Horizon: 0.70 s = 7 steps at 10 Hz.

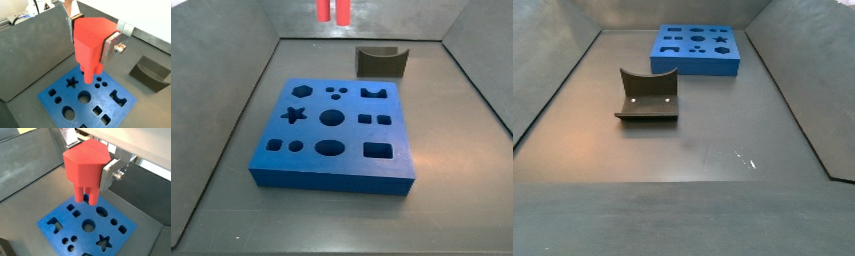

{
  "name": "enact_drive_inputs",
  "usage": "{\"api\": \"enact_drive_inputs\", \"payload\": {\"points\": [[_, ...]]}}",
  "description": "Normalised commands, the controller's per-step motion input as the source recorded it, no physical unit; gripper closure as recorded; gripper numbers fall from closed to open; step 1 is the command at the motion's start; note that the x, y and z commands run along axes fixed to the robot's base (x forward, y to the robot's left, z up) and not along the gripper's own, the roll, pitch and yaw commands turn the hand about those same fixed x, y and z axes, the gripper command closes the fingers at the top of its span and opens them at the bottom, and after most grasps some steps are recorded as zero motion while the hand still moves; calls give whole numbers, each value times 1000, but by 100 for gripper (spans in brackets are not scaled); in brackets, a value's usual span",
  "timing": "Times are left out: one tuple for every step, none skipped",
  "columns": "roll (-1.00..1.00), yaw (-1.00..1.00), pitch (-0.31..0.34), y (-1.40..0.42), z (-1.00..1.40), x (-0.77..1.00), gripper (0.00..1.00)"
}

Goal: Insert the 3 prong object.

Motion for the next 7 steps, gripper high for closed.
{"api": "enact_drive_inputs", "payload": {"points": [[0,0,0,0,-63,0,100],[36,-334,-39,311,-920,-783,100],[0,-249,-43,554,-1000,-900,100],[0,-197,-50,646,-1000,-917,100],[0,-343,-26,586,-1000,-754,100],[-99,-849,-1,280,-1000,-334,100],[0,-1000,0,0,-983,-43,100]]}}
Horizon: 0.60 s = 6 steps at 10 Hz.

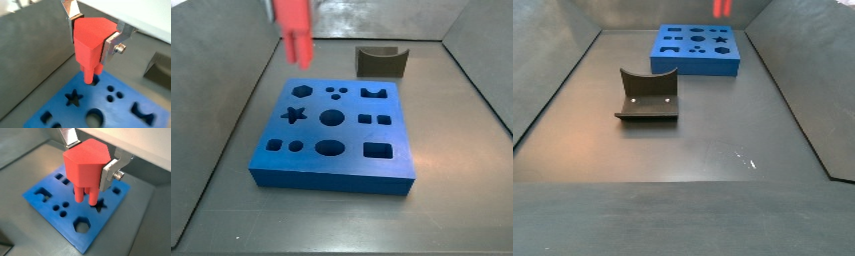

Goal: Insert the 3 prong object.

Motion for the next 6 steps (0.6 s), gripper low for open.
{"api": "enact_drive_inputs", "payload": {"points": [[0,-883,-16,0,-774,274,100],[-64,-680,-60,137,-637,497,100],[-109,-623,-67,191,-626,566,100],[-156,-620,-70,229,-591,571,100],[-194,-454,0,354,-320,434,100],[-69,-126,7,157,-103,146,100]]}}
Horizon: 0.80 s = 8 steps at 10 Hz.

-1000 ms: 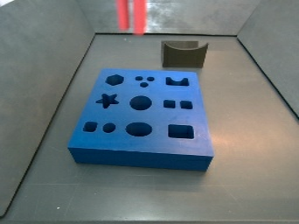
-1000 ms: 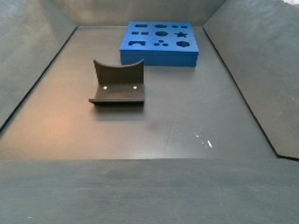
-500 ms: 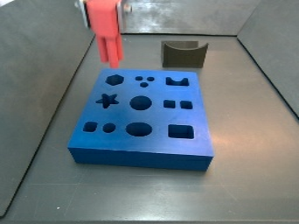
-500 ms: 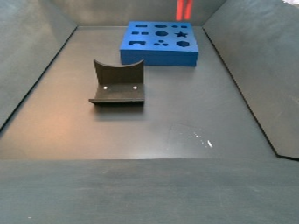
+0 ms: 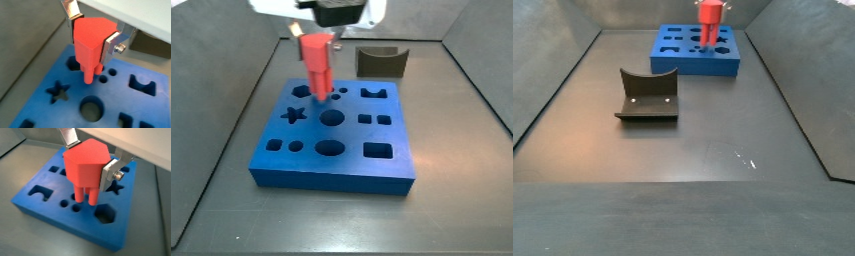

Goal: Insert the 3 prong object.

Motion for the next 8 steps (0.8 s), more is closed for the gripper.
{"api": "enact_drive_inputs", "payload": {"points": [[-59,-100,0,80,-20,0,100],[0,-271,0,109,-180,0,100],[31,-386,0,83,-303,0,100],[0,-354,0,86,-274,0,100],[0,-329,0,83,-231,0,100],[0,-314,0,94,-226,123,100],[0,-334,43,89,-189,311,100],[6,-306,66,74,-209,383,100]]}}
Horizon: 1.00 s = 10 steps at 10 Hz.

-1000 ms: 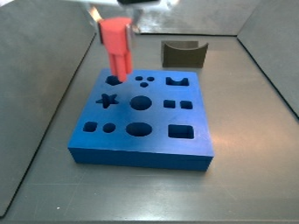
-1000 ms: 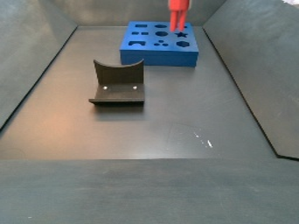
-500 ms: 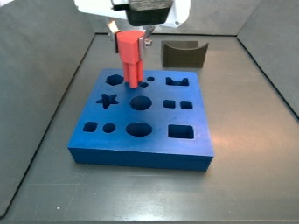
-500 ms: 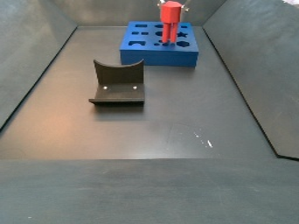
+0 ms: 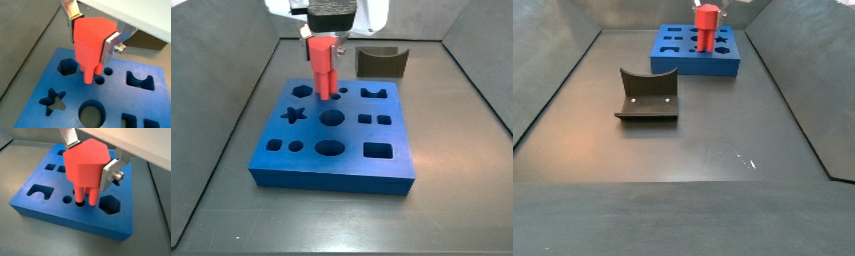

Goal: Insert the 3 prong object.

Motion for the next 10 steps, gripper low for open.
{"api": "enact_drive_inputs", "payload": {"points": [[10,-200,67,0,-274,431,100],[24,-9,33,0,-334,334,100],[50,0,40,0,-306,314,100],[74,0,46,0,-283,277,100],[64,0,34,0,-289,243,100],[59,0,17,0,-266,151,100],[54,0,0,6,-223,37,100],[77,0,0,14,-203,0,100],[93,0,0,31,-171,-134,100],[119,0,0,46,-160,-186,100]]}}
